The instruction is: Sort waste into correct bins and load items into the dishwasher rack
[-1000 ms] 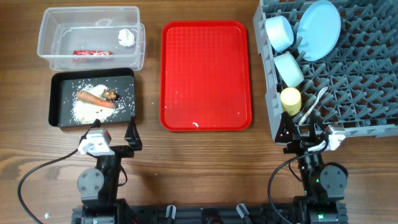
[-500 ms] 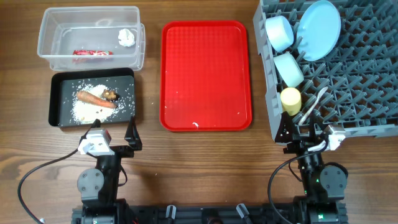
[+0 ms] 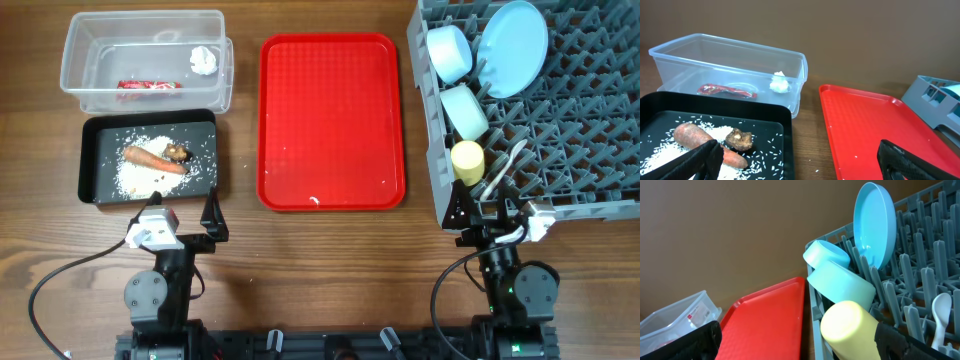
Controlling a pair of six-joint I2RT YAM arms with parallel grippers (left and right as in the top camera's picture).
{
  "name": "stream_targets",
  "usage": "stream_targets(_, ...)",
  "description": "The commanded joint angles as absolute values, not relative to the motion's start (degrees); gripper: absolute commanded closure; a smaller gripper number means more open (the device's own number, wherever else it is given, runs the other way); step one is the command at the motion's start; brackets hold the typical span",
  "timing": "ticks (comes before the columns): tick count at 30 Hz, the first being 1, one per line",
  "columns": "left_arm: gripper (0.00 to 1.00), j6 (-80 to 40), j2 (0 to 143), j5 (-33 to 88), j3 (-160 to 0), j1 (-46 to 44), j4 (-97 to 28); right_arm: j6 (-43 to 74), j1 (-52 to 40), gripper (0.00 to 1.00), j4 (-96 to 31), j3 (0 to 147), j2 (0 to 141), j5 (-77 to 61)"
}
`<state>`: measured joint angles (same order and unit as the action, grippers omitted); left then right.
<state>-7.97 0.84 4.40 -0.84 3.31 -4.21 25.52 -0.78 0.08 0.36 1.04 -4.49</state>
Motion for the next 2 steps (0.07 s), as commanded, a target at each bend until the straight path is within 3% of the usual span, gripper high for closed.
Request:
stream_targets(1,0.00,-7.0,0.2,4.5,-0.3,3.1,-4.1,25.9,-1.1,0.00,0.4,0.3,0.3,-5.2)
stream_targets(2,0.00,-7.0,0.2,4.5,-0.3,3.1,-4.1,25.9,-1.1,0.00,0.4,0.3,0.3,-5.2)
